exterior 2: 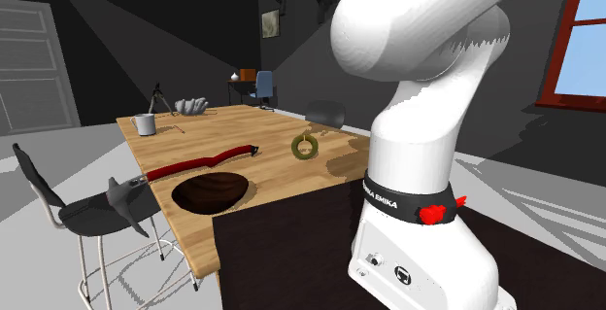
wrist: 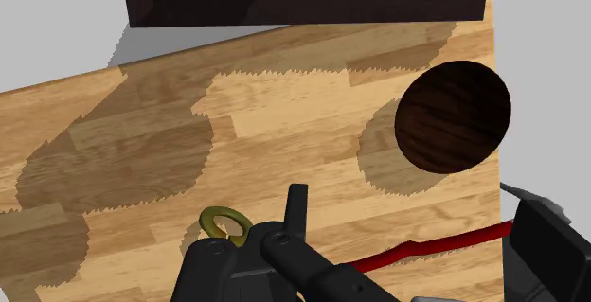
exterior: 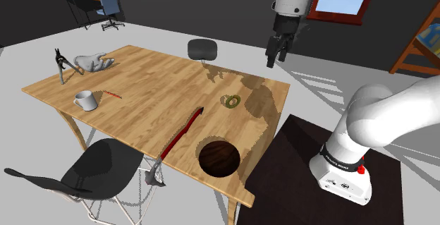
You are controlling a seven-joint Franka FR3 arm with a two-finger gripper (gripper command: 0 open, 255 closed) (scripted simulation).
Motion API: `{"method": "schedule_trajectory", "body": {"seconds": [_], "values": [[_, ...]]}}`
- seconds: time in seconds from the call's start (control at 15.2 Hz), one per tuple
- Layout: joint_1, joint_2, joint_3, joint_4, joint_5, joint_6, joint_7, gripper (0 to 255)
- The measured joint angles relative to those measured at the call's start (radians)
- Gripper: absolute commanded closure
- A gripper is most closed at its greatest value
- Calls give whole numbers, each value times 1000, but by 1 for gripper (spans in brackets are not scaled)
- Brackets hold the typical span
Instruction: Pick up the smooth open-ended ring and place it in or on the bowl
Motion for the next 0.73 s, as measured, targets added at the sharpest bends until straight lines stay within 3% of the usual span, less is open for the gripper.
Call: {"method": "schedule_trajectory", "body": {"seconds": [0.26, 0.73], "values": [[3, 13, -40, -52, -30, 66, -88, 0], [26, 139, -162, -141, -106, 298, -366, 0]]}}
